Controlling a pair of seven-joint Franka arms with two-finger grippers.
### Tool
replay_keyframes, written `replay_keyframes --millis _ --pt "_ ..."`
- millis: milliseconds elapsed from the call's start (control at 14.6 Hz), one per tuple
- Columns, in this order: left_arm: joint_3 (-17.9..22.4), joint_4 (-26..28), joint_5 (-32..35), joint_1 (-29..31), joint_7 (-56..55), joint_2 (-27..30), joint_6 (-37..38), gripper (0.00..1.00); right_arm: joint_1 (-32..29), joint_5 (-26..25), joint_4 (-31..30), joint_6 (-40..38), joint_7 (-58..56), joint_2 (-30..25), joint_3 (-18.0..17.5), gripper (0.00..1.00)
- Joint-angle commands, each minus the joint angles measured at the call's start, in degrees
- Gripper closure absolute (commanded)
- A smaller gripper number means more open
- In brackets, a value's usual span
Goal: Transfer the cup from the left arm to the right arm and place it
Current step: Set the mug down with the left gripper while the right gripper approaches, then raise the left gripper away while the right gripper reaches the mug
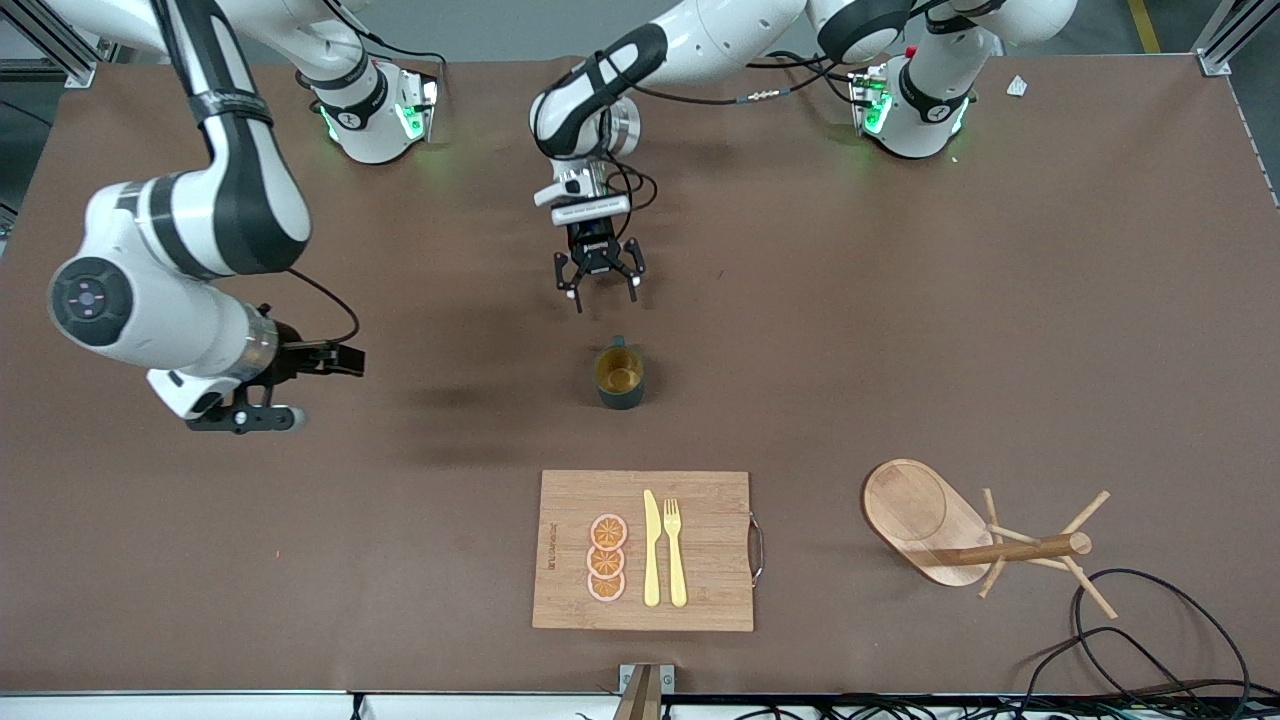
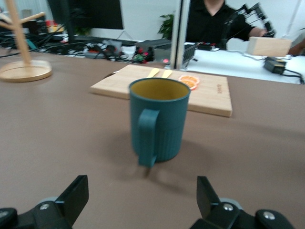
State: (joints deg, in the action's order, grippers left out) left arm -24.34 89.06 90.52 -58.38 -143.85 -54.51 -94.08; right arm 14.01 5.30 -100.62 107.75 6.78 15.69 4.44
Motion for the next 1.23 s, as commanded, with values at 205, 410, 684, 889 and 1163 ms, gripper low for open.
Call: replay_keyframes --millis 205,410,684,889,1163 --pt "-6.9 1.8 -13.9 1.4 0.8 8.4 5.7 0.01 5.1 5.0 -1.6 4.6 0.6 1.4 0.4 0.00" --pt "-7.8 4.4 -24.2 1.7 5.4 16.6 6.2 0.01 9.3 5.0 -1.7 8.0 0.7 2.8 0.4 0.00" --pt "-7.8 8.4 -36.0 4.3 13.5 27.9 6.1 0.01 14.7 5.1 -1.6 13.2 3.0 5.8 0.4 0.00" --pt "-7.8 10.3 -40.8 7.6 21.3 34.2 6.1 0.01 19.1 5.1 -1.4 17.5 11.8 7.9 0.4 0.00" --pt "-7.8 10.0 -48.5 13.5 33.3 41.7 5.8 0.01 22.9 5.1 -1.0 21.6 17.3 11.4 0.4 0.00"
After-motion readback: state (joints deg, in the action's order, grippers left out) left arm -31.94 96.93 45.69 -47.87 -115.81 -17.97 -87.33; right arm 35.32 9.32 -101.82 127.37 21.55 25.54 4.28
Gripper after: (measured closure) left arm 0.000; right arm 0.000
